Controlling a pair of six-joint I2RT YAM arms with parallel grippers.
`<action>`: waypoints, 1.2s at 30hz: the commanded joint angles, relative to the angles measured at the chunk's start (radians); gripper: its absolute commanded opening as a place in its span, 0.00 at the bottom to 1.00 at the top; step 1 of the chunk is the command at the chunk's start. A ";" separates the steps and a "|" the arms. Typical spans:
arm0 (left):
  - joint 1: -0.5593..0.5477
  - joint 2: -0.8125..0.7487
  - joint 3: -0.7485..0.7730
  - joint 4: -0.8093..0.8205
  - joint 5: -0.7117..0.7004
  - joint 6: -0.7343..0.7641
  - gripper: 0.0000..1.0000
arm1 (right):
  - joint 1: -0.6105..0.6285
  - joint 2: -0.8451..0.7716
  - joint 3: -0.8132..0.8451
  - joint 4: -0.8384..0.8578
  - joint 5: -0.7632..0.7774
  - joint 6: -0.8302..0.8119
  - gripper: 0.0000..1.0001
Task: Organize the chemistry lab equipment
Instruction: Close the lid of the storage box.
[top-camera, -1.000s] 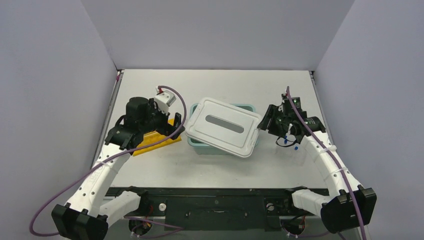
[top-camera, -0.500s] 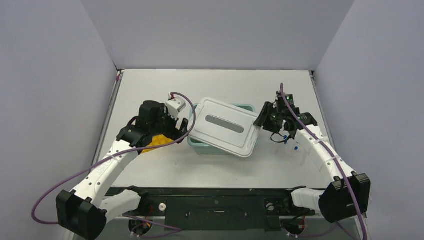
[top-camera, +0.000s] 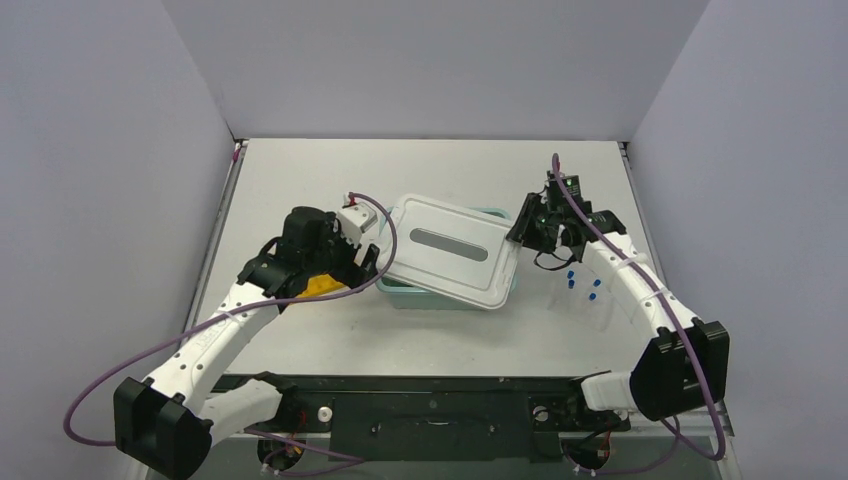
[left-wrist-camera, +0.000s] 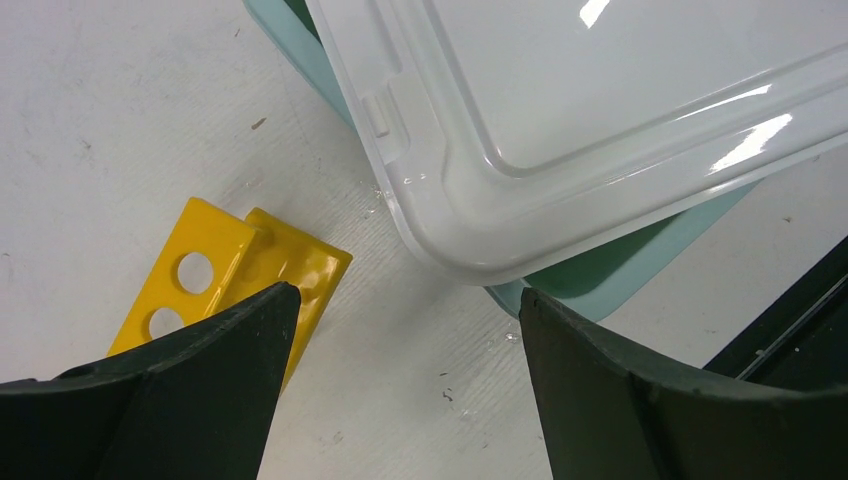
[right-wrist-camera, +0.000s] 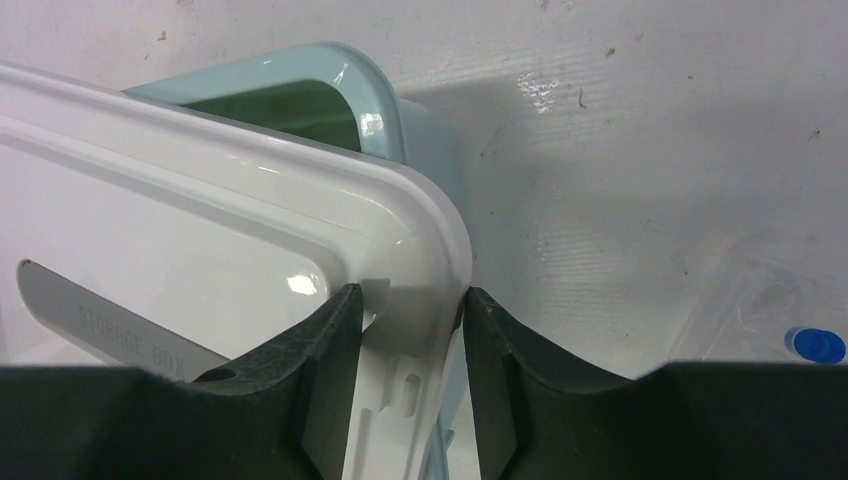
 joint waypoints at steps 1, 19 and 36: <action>-0.006 -0.023 0.023 0.033 0.022 0.016 0.79 | 0.003 0.025 0.070 0.013 0.040 -0.053 0.36; -0.004 0.087 0.121 0.076 -0.083 -0.098 0.81 | 0.037 0.137 0.208 -0.073 0.076 -0.201 0.31; -0.022 0.044 0.028 0.066 -0.117 0.004 0.81 | 0.040 0.212 0.241 -0.086 0.054 -0.225 0.39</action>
